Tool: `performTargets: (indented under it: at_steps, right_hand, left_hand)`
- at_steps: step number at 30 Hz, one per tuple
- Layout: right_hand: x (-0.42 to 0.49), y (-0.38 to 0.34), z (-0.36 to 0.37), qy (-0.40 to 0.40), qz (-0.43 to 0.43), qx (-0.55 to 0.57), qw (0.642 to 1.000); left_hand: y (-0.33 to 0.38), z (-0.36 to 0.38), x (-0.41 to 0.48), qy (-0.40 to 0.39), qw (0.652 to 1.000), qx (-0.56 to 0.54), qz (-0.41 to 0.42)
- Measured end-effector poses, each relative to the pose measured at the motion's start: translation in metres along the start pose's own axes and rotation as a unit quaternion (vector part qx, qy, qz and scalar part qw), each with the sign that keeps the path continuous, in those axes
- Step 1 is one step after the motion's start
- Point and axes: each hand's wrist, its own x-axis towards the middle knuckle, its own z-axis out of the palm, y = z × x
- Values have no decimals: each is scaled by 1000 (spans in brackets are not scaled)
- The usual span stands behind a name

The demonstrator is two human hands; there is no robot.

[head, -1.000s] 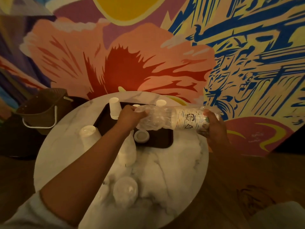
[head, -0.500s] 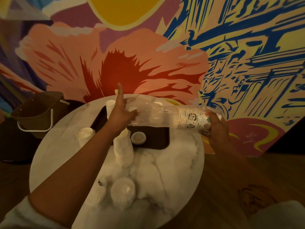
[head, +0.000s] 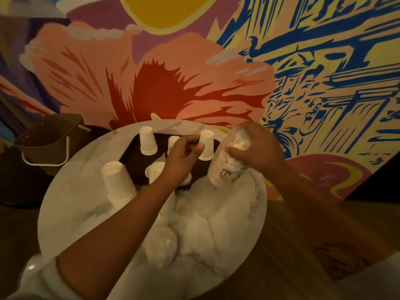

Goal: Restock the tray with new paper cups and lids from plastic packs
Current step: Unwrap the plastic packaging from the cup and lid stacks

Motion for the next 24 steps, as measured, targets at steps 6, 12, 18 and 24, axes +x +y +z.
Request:
performTargets:
  at_steps: [6,12,18,24]
  right_hand:
    - [-7,-13,53,-80,-83,-70,991]
    - [2,-20,72,-117,-102,-66,986]
    - [5,-29,73,-133,-121,-28,983]
    - [12,-26,69,-102,-15,186,977]
  left_hand:
    - [-20,9,-4,-102,993,-44,-39]
    - [-32,8,-5,-45,996,-59,-50]
    - [-39,9,0,72,996,-48,-28]
    - [-40,6,7,109,994,-28,-7]
